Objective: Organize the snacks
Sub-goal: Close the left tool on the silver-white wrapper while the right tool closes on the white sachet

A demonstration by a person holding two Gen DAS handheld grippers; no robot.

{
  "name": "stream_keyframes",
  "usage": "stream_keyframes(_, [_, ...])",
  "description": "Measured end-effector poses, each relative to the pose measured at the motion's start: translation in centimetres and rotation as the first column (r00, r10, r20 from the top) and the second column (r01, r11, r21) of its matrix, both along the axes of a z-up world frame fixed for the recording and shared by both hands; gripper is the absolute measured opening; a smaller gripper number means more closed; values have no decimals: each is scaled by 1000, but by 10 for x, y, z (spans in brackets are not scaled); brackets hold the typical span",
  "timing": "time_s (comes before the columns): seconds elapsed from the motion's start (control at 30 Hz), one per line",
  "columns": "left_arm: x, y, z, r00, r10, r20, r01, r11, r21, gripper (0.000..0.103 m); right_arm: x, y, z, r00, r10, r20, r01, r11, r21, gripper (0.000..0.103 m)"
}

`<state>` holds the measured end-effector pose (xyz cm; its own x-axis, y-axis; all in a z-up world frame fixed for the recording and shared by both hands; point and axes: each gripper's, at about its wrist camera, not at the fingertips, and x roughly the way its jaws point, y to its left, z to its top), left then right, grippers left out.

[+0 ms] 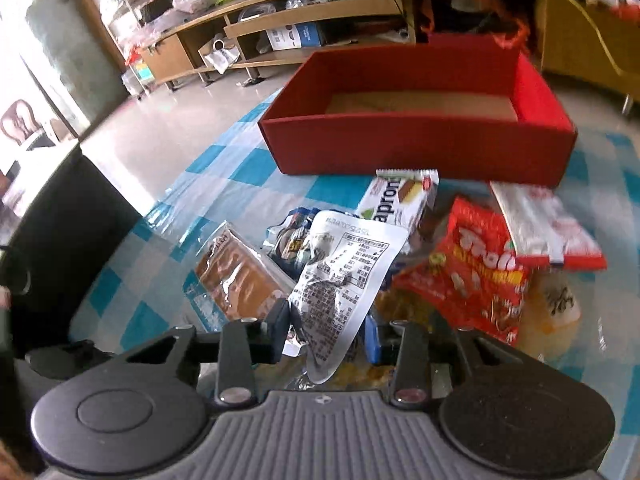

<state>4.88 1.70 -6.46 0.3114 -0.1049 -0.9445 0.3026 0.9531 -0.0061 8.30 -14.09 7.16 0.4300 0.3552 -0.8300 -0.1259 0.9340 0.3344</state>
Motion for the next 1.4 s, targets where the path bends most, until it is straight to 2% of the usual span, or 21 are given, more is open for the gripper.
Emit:
stream_keyframes(0.07, [-3,-9,-4,999,-33,26,32,998,58,103,2,-3,-3,1000,-9,-2,9,1000,9,41])
stream_keyframes(0.2, [-2,-5,-4,999,5,37,-6,999,39,103,6,0,-8,1000,16,22,-17,1000,27,52])
stream_keyframes(0.3, [-4,-2,-2,998,24,52,-25,999,34,98,7,2,-12,998,44,45,-46,998,36,51])
stream_keyframes(0.33, [-4,0,0,998,33,54,-35,999,31,92,7,2,-11,997,57,48,-59,998,27,45])
stream_keyframes(0.4, [-5,3,7,996,60,60,-61,998,14,73,8,0,-7,996,78,51,-79,996,29,36])
stream_keyframes(0.43, [-5,3,10,995,76,63,-77,997,14,55,7,-2,-5,996,77,52,-80,996,45,31])
stream_keyframes(0.47, [-3,4,12,994,95,52,-96,995,10,52,7,-5,-3,995,76,57,-79,995,54,30])
stream_keyframes(0.53, [0,8,13,990,136,27,-135,991,-22,50,4,-9,2,994,77,74,-81,995,61,23])
stream_keyframes(0.6, [0,7,16,989,146,20,-146,989,-30,48,-1,-16,7,994,69,81,-76,994,77,23])
stream_keyframes(0.7, [-1,2,17,991,132,16,-131,990,-44,45,-11,-28,12,996,44,82,-51,995,81,23])
stream_keyframes(0.83, [-6,-3,24,995,103,12,-101,989,-108,44,-29,-51,15,999,-2,54,-4,994,107,23])
stream_keyframes(1.03, [-7,-9,37,997,67,28,-61,983,-173,43,-61,-72,10,998,-47,-29,48,997,64,23])
stream_keyframes(1.17, [-6,-19,35,999,38,33,-32,986,-166,43,-64,-70,7,999,-34,-35,33,999,-38,23])
stream_keyframes(1.23, [-4,-22,29,999,34,5,-33,987,-157,43,-62,-71,-6,998,-19,-56,13,995,-102,26])
stream_keyframes(1.3, [-4,-22,23,999,33,-13,-34,990,-140,43,-60,-77,-17,996,-43,-79,36,996,-80,28])
stream_keyframes(1.37, [-4,-23,18,999,36,-31,-40,991,-127,44,-57,-80,-25,993,-56,-100,45,994,-101,38])
stream_keyframes(1.4, [-3,-24,16,999,35,-35,-39,992,-123,44,-56,-80,-25,994,-58,-93,46,990,-131,49])
